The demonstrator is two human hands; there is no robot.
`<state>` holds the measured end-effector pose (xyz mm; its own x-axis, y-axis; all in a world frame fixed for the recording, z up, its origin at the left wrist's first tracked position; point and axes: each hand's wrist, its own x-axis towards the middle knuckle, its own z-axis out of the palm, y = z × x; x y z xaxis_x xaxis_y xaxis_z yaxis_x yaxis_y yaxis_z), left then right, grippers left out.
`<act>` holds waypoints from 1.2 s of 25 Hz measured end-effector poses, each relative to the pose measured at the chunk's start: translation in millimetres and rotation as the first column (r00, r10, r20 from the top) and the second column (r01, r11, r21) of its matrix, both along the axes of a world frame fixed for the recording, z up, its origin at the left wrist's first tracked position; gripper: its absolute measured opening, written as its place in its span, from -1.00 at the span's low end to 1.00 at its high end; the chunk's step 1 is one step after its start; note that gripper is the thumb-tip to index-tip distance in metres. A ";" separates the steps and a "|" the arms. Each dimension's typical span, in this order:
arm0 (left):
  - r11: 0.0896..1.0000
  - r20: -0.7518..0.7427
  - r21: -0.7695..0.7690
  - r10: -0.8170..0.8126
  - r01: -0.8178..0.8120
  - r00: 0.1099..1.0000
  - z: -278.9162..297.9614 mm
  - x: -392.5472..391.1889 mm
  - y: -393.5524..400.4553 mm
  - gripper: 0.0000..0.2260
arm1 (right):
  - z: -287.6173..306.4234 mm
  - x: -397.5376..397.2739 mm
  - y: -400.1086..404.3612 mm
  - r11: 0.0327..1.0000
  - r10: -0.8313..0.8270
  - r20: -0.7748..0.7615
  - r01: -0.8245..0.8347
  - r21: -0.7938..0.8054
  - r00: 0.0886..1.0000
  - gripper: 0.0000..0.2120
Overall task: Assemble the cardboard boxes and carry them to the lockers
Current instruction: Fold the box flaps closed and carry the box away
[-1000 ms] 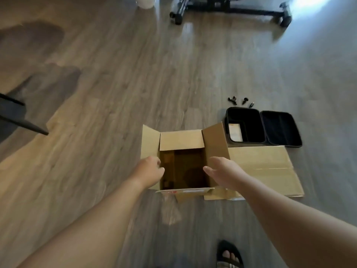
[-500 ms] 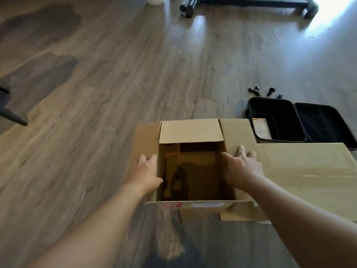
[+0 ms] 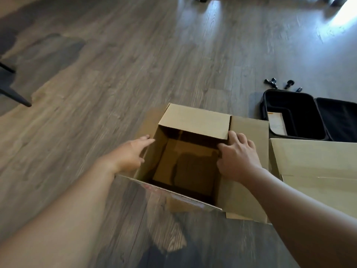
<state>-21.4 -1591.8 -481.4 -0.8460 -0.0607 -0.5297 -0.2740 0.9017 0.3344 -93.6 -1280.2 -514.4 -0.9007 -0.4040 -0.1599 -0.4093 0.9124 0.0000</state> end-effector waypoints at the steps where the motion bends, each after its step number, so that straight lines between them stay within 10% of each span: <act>1: 1.000 0.041 -0.003 -0.009 0.009 0.999 11.0 -2.9 -2.9 -0.37 | -1.0 1.6 -2.0 0.999 -0.024 0.039 0.025 -0.030 0.999 -0.62; 5: 0.991 0.214 0.023 -0.132 0.130 0.968 46.6 -9.8 17.1 -0.42 | -5.7 8.8 -10.1 0.994 -0.074 0.182 0.087 -0.068 0.981 -0.28; 13: 0.898 0.354 -0.117 -0.361 0.424 0.863 15.5 20.6 62.7 -0.08 | -3.6 10.0 -19.5 0.970 -0.206 0.243 0.231 -0.080 0.948 -0.39; 21: 0.859 0.187 -0.200 -0.439 0.472 0.878 -8.5 34.4 39.9 -0.69 | 2.2 27.5 -33.0 0.961 -0.274 0.164 0.274 0.019 0.948 -0.44; 28: 0.822 -0.151 -0.568 -0.159 0.046 0.976 -19.5 43.1 -8.4 -0.81 | 15.3 38.1 -58.3 0.980 -0.177 -0.037 0.180 0.090 0.983 -0.67; 30: 0.869 -0.239 -0.474 0.029 -0.143 0.971 -23.8 44.6 -5.2 -0.80 | 14.5 41.2 -60.0 0.985 -0.169 -0.060 0.171 0.036 0.984 -0.70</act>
<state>23.2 -1597.0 -505.2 -0.9152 -0.3392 -0.2178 -0.3300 0.9407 -0.0783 -52.4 -1340.2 -499.9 -0.9638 -0.2381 -0.1200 -0.2462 0.9675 0.0576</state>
